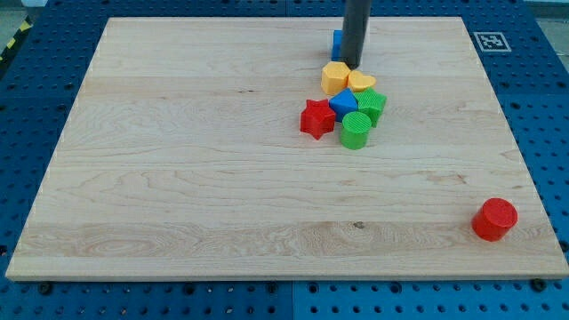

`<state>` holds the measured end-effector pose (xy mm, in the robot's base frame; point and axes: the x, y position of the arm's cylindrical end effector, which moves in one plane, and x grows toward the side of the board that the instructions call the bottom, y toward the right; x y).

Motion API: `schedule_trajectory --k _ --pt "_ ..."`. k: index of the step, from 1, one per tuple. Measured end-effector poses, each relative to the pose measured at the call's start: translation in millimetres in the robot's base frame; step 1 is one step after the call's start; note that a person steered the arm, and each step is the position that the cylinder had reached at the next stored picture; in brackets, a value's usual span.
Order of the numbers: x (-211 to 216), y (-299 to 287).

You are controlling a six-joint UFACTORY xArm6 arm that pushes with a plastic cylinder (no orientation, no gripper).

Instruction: Slide the yellow hexagon to the bottom right side of the yellow heart

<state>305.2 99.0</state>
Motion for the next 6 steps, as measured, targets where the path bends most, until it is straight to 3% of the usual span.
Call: schedule_trajectory --k 2,3,4,6 --pt "4.5 -94.8" --pt "44.2 -98.6" --pt "55.2 -71.1" --pt "16.8 12.9"
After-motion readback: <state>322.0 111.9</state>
